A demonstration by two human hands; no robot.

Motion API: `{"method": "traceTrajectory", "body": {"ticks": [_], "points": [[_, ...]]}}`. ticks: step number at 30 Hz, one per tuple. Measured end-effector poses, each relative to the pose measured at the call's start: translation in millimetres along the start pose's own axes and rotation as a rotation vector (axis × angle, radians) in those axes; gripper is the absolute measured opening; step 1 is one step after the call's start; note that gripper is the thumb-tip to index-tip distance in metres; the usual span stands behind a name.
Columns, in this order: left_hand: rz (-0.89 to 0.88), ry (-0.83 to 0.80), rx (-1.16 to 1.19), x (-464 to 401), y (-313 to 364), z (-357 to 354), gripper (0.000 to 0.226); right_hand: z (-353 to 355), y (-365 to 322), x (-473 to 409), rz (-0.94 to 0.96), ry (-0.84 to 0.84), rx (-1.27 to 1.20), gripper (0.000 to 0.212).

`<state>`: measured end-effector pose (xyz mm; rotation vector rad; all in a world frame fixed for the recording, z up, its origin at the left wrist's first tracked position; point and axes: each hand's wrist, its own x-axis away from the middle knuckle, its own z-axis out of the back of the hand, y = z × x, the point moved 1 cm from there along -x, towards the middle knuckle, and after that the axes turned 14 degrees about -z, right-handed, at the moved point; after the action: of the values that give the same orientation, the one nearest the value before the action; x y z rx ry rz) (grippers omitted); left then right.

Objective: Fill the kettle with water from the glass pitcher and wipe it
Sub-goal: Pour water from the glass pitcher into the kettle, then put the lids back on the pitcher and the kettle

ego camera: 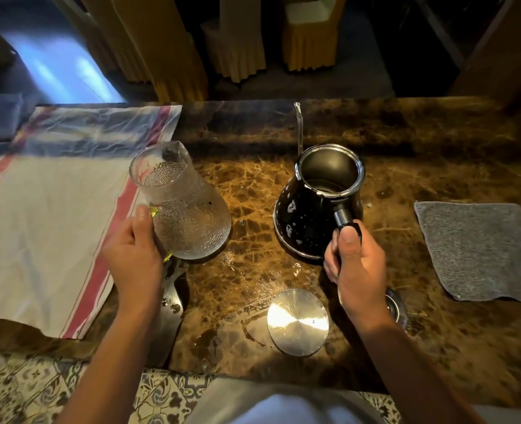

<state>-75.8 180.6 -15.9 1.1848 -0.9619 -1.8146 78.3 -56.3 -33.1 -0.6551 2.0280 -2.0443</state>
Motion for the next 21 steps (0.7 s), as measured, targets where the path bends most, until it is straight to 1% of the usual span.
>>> {"method": "traceTrajectory", "body": {"ticks": [3,8,12,13,15,16,18,21], "points": [[0.001,0.000,-0.001,2,-2,-1,0.055,0,-1,1,-0.020,0.002,-0.001,0.051],[-0.015,-0.016,-0.019,5,-7,-1,0.052,0,-4,3,-0.016,-0.027,-0.002,0.051],[0.037,-0.034,0.015,4,-7,1,0.050,5,-14,13,-0.054,-0.047,0.102,0.057],[0.076,-0.041,0.046,3,-6,2,0.049,7,-16,17,-0.066,-0.040,0.164,0.052],[0.167,-0.081,0.144,-1,-7,6,0.048,13,-18,25,-0.080,0.017,0.305,0.034],[0.203,-0.113,0.184,-3,-8,9,0.047,16,-18,30,-0.098,0.073,0.372,0.034],[0.242,-0.176,0.237,-5,-8,13,0.050,20,-21,39,-0.123,0.172,0.470,0.046],[0.200,-0.266,0.206,-5,-5,16,0.053,29,-26,54,-0.141,0.243,0.509,0.057]]}}
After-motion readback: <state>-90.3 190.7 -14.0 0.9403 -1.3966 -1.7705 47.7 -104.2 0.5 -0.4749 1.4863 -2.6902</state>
